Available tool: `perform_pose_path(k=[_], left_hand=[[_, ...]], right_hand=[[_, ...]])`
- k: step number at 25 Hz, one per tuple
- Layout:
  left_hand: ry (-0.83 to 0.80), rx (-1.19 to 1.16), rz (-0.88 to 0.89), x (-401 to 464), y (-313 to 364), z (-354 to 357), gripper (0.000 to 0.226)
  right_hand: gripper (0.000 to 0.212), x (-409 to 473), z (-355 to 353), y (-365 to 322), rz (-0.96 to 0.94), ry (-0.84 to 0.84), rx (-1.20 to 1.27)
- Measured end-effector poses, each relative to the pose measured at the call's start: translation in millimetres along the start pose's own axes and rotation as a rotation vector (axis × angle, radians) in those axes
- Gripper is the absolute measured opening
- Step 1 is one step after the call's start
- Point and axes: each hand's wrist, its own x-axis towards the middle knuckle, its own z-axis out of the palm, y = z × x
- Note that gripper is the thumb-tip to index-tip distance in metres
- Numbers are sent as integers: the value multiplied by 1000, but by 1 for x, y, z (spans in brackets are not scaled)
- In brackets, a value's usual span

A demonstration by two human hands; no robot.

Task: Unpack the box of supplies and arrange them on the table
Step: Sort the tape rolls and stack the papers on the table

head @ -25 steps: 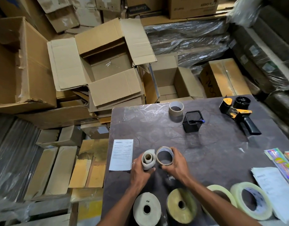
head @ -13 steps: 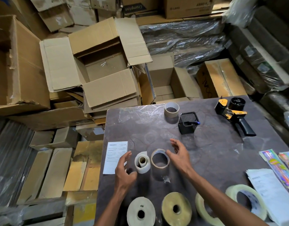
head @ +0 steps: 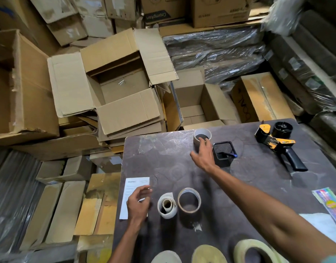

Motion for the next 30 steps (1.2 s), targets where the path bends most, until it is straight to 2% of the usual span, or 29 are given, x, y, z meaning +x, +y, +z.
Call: perform_pose_path(k=[5,10,12,16,24,30], left_hand=[[-67,-19,-65,17,1,19,45],[-78,-19,-100,26,1,24,39],[-85,-14,-98,25,2,25,36],[-92,-6,-101,24,1,26,38],[-124,5,-64,17,-3,23,39],[-167,1,-58,6,-13,20,49]], right_hand=[[68,29,15,-1,29,-72,-330],[38,39,21,-5,47,30,-429],[33,38,19,-6,30,32,-430],[28,24,18,-5,-40,27,-456],[23,-45,17,14,-234,-151,-535],[23,-88,9,28,-216,-241,-608]])
